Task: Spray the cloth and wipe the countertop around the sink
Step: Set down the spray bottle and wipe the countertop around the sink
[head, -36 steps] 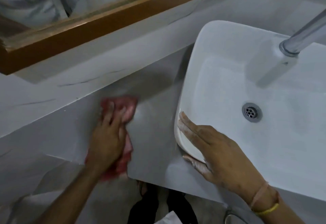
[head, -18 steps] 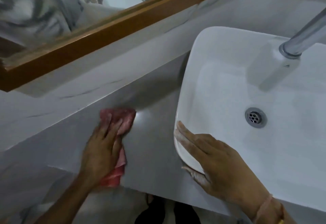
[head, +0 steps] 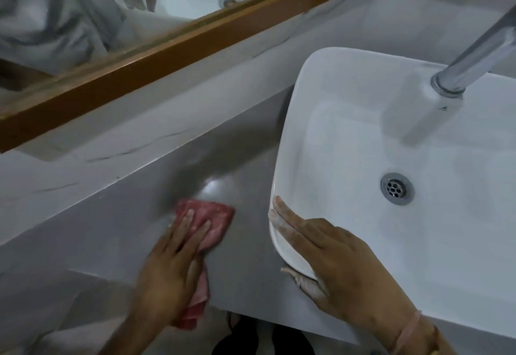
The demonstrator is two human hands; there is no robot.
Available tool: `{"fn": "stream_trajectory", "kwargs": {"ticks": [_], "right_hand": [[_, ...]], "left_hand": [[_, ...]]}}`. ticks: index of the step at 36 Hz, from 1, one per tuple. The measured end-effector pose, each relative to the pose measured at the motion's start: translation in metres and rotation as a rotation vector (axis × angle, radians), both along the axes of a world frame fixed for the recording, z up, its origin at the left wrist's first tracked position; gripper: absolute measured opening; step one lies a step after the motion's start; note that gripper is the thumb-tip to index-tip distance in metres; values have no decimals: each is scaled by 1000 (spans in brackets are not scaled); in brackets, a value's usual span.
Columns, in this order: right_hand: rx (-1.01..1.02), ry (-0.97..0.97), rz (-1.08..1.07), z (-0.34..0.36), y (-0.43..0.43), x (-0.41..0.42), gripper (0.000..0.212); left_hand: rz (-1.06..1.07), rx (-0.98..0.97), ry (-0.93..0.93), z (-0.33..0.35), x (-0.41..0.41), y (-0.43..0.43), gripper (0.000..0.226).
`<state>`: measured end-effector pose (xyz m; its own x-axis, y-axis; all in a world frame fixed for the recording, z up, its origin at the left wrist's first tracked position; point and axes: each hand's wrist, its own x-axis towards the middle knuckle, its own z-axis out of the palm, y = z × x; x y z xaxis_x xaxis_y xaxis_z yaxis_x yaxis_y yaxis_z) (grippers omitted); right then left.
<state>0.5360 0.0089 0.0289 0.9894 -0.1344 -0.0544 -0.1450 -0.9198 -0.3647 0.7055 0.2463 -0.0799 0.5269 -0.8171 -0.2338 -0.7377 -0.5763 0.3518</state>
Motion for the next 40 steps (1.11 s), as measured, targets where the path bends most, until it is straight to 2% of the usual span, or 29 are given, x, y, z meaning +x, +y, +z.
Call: {"fn": "stream_trajectory", "kwargs": {"ticks": [2, 4, 7, 10, 13, 16, 19, 23, 26, 28, 29, 31, 33, 35, 38, 40], "right_hand": [[1, 0, -3, 0, 0, 0, 82], [3, 2, -6, 0, 1, 1, 83], [6, -2, -7, 1, 1, 1, 83], [13, 1, -1, 1, 0, 2, 83], [21, 8, 3, 1, 1, 1, 82], [17, 21, 4, 1, 1, 1, 81], [15, 19, 4, 0, 1, 2, 83], [18, 9, 2, 2, 2, 3, 85], [2, -4, 12, 4, 3, 1, 84], [1, -13, 16, 4, 2, 0, 83], [10, -17, 19, 4, 1, -1, 83], [27, -21, 22, 5, 1, -1, 81], [28, -39, 27, 6, 2, -1, 81], [21, -63, 29, 7, 2, 0, 81], [-54, -103, 14, 8, 3, 0, 80], [-150, -174, -3, 10, 5, -4, 73]], "left_hand": [[129, 17, -16, 0, 30, -10, 54], [234, -56, -53, 3, 47, -44, 56], [248, -127, -128, 8, 56, -108, 57], [229, -109, -94, 5, 47, -145, 59], [117, -126, -28, 3, 11, -124, 57], [-46, -120, 11, 7, -27, -64, 56], [-110, -133, 4, 5, -17, -9, 51], [119, -34, -59, -5, 51, 13, 54], [400, -54, -126, -8, 78, -25, 55], [513, -90, -157, 0, 67, -64, 53], [524, -109, -182, 4, 55, -80, 51], [493, -169, -65, 11, 24, -104, 49], [266, -118, -75, 8, -8, -114, 57], [175, -101, -79, 1, -29, -110, 60], [298, -66, -61, 0, -41, -89, 54], [352, -59, -76, 6, -41, -76, 54]]}}
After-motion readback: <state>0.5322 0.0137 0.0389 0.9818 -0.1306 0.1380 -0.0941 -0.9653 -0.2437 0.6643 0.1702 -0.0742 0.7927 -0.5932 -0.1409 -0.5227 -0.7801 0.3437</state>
